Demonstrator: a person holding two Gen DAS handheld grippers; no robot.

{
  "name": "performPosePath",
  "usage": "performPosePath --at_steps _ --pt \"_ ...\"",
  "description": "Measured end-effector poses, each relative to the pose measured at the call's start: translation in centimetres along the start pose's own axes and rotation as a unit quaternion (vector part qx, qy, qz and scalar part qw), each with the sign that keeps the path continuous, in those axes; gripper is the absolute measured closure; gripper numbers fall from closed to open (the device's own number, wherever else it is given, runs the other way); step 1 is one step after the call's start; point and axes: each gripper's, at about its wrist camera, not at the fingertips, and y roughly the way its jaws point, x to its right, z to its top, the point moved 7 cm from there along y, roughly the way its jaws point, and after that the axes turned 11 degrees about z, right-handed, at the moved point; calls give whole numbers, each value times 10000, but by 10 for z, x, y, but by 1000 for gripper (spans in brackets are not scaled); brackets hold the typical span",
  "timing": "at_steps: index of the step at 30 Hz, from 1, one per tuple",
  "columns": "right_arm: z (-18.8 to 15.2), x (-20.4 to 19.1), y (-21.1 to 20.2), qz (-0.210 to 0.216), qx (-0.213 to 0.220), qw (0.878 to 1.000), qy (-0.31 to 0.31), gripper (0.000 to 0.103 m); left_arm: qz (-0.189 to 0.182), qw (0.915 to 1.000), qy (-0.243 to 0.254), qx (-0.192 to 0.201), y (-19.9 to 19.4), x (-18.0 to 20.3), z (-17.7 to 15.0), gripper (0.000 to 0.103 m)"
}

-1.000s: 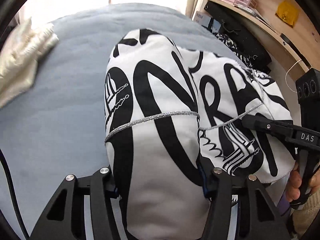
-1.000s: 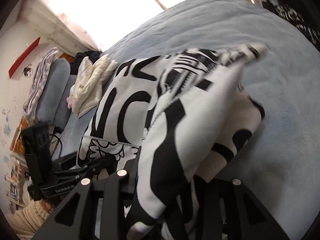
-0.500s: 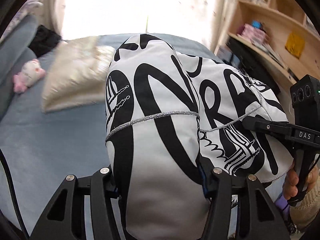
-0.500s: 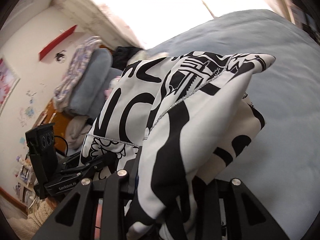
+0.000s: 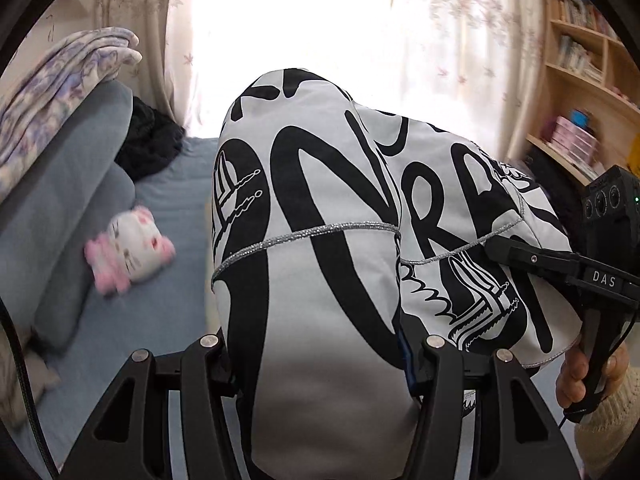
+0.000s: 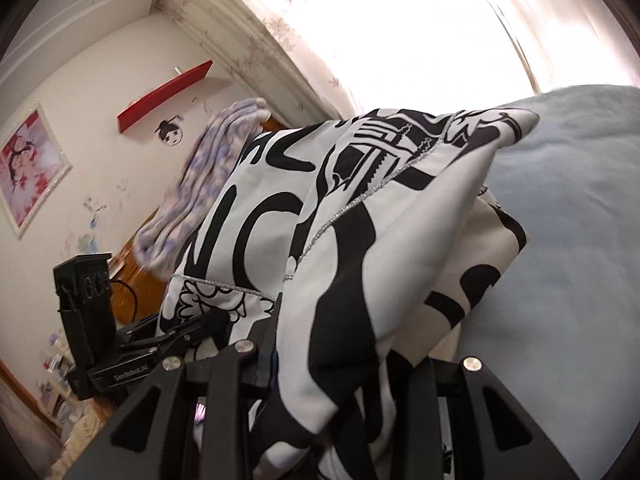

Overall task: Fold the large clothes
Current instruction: 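Lift the bundle with both tools and carry it toward the plush cat, then lower the bundle onto the folded cream cloth and open both tools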

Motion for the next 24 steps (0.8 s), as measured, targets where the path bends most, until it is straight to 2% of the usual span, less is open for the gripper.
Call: performPosePath --at_steps 3,5,8,9,10,11,12,13,14,16,19,24 --pt "36 26 56 -73 81 9999 84 73 64 9999 -94 -28 53 -27 24 49" --pt "50 46 93 -138 90 9998 147 73 47 9997 -175 -153 102 -48 32 48" --pt "49 85 130 -190 51 9989 429 73 -79 9977 -391 -553 161 -66 22 47" --pt "46 100 146 -212 6 9980 600 73 -113 9955 -467 -814 188 -71 11 47" --pt "37 121 159 -260 -72 9964 810 73 -96 9938 -520 -976 208 -74 0 41" --pt "24 142 170 -340 -154 9942 1012 72 -70 9929 -593 -1032 222 -77 -8 29" --pt "15 155 173 -409 -193 9928 1108 68 -39 9923 -704 -1023 236 -82 -16 22" --pt "4 173 177 -484 -221 9909 1240 65 -34 9922 -739 -1007 242 -84 -22 13" --pt "-5 185 178 -440 -189 9894 1372 56 -37 9919 -774 -1006 251 -86 -29 8" --pt "-14 199 180 -440 -192 9869 1537 42 -130 9920 -798 -969 256 -86 -35 8" --pt "-15 197 181 -622 -259 9881 1382 34 -92 9940 -690 -843 254 -90 -35 8" --pt "-13 183 167 -899 -542 9841 1435 32 409 9956 -533 -652 226 -107 -19 8"
